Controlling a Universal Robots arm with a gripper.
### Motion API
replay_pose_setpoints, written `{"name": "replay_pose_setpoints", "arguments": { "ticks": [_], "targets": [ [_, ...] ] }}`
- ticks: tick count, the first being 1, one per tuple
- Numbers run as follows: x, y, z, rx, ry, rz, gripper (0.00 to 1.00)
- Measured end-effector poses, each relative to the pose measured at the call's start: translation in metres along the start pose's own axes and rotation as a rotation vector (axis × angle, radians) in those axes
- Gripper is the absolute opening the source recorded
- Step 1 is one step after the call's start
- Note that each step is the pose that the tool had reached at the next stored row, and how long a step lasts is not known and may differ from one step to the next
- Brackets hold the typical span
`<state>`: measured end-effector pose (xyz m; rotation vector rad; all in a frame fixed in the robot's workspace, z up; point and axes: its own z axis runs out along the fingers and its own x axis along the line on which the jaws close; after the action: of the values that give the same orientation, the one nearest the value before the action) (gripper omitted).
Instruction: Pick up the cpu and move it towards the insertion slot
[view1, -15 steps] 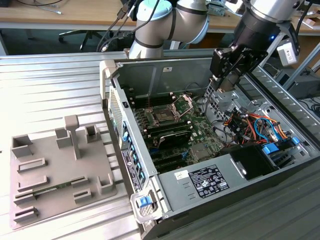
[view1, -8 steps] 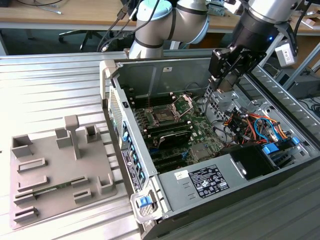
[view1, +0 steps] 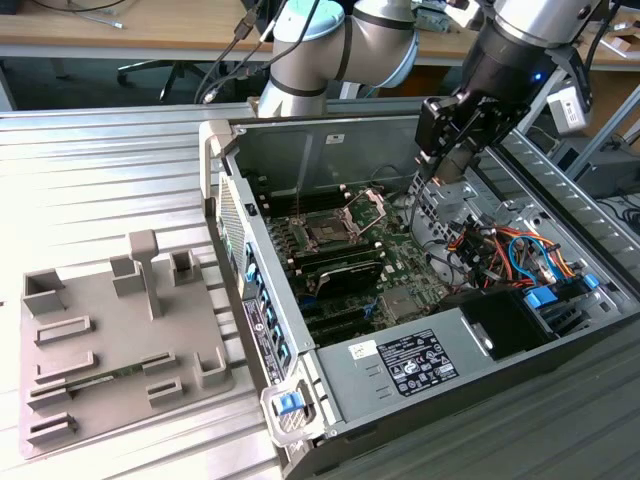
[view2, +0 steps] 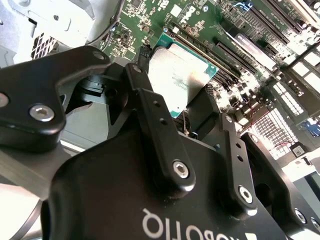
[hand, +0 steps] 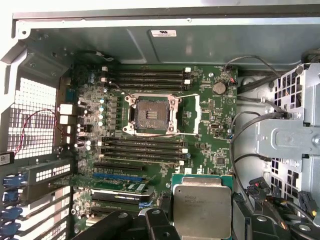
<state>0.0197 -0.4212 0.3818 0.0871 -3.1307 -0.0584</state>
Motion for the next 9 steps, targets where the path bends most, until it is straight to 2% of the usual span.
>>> {"name": "replay_pose_setpoints", "arguments": {
  "ticks": [4, 6, 9],
  "targets": [
    [0.0001, 0.0, 0.0005, 0.0, 0.0, 0.0, 0.55],
    [0.0009, 0.0015, 0.0061, 0.0, 0.0001, 0.0, 0.55],
    [0.0008, 0.0015, 0.0063, -0.0001, 0.0, 0.0, 0.55]
  ]
}}
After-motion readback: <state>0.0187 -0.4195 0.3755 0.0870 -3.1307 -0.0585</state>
